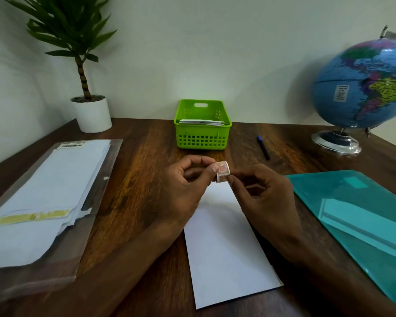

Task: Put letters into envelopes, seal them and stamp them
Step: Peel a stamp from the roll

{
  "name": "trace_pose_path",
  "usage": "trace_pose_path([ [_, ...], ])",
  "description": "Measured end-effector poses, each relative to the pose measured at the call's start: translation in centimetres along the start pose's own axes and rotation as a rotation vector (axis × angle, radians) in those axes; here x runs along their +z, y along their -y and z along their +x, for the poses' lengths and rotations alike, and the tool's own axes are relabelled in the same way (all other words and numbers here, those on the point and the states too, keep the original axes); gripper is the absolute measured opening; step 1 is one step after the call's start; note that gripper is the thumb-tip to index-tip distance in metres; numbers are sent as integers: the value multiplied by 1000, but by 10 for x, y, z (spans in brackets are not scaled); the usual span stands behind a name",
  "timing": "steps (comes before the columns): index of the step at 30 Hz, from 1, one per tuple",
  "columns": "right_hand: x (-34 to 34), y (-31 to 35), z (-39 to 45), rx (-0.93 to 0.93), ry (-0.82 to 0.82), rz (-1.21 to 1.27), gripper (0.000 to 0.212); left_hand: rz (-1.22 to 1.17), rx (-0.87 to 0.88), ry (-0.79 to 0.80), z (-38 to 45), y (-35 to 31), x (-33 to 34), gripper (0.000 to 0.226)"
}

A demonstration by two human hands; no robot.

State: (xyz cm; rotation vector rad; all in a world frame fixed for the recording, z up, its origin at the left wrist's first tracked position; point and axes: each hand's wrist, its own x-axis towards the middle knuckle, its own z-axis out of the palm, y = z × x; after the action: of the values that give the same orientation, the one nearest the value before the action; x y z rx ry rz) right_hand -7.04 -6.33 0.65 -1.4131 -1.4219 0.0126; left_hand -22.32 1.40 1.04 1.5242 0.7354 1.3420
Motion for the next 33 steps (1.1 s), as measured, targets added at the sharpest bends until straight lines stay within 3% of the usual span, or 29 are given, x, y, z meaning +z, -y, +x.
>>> trace_pose_path([
  [33, -3, 6, -2, -141, -7, -168, 13, -19, -40, 13, -2, -1, 1, 15],
])
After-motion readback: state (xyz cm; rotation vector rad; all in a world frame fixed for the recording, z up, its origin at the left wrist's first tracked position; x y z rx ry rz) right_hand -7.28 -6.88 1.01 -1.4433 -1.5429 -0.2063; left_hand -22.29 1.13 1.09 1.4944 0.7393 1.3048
